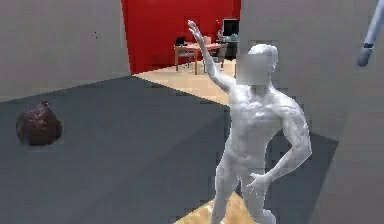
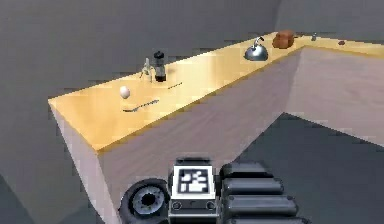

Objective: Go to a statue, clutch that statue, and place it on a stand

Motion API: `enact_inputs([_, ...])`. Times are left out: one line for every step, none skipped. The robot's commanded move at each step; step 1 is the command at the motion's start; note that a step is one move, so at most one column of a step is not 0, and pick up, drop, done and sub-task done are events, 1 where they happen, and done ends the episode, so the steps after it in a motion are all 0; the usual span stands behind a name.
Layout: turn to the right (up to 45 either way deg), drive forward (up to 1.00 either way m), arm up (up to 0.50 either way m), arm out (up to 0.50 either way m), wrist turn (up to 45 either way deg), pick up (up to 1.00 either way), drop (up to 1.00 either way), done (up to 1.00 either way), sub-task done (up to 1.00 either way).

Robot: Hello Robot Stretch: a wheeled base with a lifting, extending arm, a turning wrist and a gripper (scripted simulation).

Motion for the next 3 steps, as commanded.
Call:
enact_inputs([0.0,1.00,0.00,0.00,0.0,0.00,0.00,0.00,0.00])
enact_inputs([0.0,1.00,0.00,0.00,0.0,0.00,0.00,0.00,0.00])
enact_inputs([3.0,0.00,0.00,0.00,0.0,0.00,0.00,0.00,0.00])
